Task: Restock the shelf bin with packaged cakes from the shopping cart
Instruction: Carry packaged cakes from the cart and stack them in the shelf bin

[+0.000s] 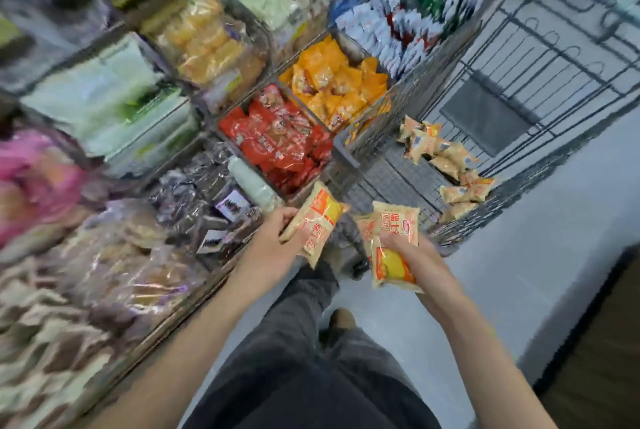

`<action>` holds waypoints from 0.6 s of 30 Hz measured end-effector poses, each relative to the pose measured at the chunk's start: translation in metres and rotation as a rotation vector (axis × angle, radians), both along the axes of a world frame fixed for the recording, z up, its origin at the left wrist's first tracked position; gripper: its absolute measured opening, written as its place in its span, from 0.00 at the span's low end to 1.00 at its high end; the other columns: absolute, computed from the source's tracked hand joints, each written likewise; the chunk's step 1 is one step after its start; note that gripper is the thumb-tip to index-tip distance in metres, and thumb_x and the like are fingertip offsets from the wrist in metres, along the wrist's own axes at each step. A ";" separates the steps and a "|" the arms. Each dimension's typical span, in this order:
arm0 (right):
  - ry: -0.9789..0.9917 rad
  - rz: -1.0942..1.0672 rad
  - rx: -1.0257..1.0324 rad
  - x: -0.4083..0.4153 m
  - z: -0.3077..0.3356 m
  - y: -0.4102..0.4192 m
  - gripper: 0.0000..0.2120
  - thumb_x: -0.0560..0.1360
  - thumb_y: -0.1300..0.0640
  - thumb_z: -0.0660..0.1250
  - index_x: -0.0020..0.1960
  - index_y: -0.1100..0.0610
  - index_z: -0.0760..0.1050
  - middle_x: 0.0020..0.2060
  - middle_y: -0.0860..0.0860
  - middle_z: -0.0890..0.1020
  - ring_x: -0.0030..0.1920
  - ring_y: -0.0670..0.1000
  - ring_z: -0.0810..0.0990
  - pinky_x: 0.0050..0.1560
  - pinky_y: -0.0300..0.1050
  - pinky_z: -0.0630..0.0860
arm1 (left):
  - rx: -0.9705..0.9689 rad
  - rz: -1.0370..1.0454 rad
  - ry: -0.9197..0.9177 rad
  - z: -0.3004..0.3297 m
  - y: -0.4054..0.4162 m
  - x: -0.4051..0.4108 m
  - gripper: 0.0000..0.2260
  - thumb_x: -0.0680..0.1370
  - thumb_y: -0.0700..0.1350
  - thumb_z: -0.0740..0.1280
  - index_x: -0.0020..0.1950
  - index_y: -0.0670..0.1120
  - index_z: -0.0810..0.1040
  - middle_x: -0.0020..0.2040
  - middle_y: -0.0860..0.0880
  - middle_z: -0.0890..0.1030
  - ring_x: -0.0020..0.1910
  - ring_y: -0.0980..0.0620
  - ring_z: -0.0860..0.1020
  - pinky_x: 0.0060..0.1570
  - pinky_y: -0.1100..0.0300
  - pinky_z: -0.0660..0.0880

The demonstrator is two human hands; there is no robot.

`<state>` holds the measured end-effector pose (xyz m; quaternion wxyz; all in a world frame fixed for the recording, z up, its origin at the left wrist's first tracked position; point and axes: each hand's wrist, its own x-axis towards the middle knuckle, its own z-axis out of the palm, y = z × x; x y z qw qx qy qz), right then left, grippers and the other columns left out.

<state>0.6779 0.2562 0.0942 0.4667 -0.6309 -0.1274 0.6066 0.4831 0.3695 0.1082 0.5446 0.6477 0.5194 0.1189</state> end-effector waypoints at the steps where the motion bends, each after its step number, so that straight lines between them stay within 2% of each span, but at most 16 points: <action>1: 0.010 0.049 0.004 -0.013 0.002 0.001 0.17 0.70 0.46 0.71 0.57 0.49 0.76 0.47 0.50 0.85 0.47 0.51 0.84 0.43 0.46 0.78 | -0.016 0.056 0.009 0.004 -0.010 -0.023 0.06 0.79 0.42 0.64 0.54 0.51 0.71 0.48 0.57 0.78 0.47 0.61 0.77 0.45 0.66 0.72; 3: 0.029 0.138 0.004 -0.038 0.007 0.007 0.18 0.69 0.46 0.71 0.57 0.50 0.77 0.47 0.52 0.85 0.46 0.53 0.84 0.43 0.47 0.78 | -0.024 0.193 0.012 0.016 -0.025 -0.070 0.07 0.79 0.40 0.63 0.53 0.51 0.72 0.48 0.56 0.78 0.46 0.57 0.77 0.45 0.64 0.73; 5: 0.033 0.232 0.013 -0.066 0.012 0.021 0.14 0.71 0.49 0.71 0.54 0.53 0.78 0.43 0.55 0.85 0.42 0.55 0.84 0.37 0.46 0.78 | 0.005 0.335 0.028 0.028 -0.033 -0.117 0.07 0.79 0.41 0.63 0.52 0.53 0.72 0.47 0.58 0.79 0.43 0.62 0.77 0.40 0.70 0.73; 6: 0.023 0.279 0.026 -0.081 0.015 0.030 0.12 0.72 0.51 0.70 0.53 0.54 0.78 0.41 0.55 0.85 0.39 0.53 0.84 0.34 0.43 0.78 | 0.021 0.406 0.030 0.033 -0.037 -0.139 0.06 0.79 0.41 0.63 0.53 0.52 0.73 0.47 0.57 0.79 0.43 0.63 0.77 0.40 0.69 0.73; 9: -0.009 0.373 0.090 -0.127 0.029 0.063 0.08 0.73 0.56 0.68 0.51 0.56 0.79 0.40 0.52 0.86 0.36 0.48 0.84 0.31 0.39 0.77 | 0.040 0.599 0.010 0.045 -0.049 -0.198 0.06 0.80 0.44 0.62 0.55 0.52 0.74 0.51 0.54 0.80 0.48 0.57 0.79 0.49 0.56 0.75; 11: -0.027 0.452 0.131 -0.161 0.042 0.086 0.08 0.74 0.57 0.67 0.52 0.55 0.79 0.41 0.52 0.86 0.37 0.49 0.84 0.33 0.40 0.78 | 0.082 0.713 -0.031 0.050 -0.054 -0.231 0.06 0.80 0.43 0.62 0.55 0.51 0.74 0.51 0.54 0.80 0.49 0.56 0.79 0.50 0.54 0.75; 15: -0.083 0.615 0.216 -0.235 0.065 0.127 0.10 0.74 0.54 0.68 0.54 0.54 0.78 0.43 0.52 0.86 0.42 0.52 0.85 0.43 0.46 0.78 | 0.142 0.878 -0.082 0.054 -0.054 -0.296 0.08 0.79 0.39 0.62 0.49 0.52 0.74 0.46 0.54 0.81 0.41 0.63 0.79 0.41 0.66 0.74; 18: -0.117 0.721 0.297 -0.302 0.083 0.156 0.09 0.73 0.52 0.68 0.53 0.51 0.78 0.45 0.48 0.86 0.45 0.48 0.85 0.44 0.43 0.78 | 0.133 0.994 -0.105 0.050 -0.045 -0.351 0.05 0.80 0.41 0.60 0.53 0.48 0.74 0.45 0.52 0.80 0.37 0.62 0.78 0.33 0.72 0.72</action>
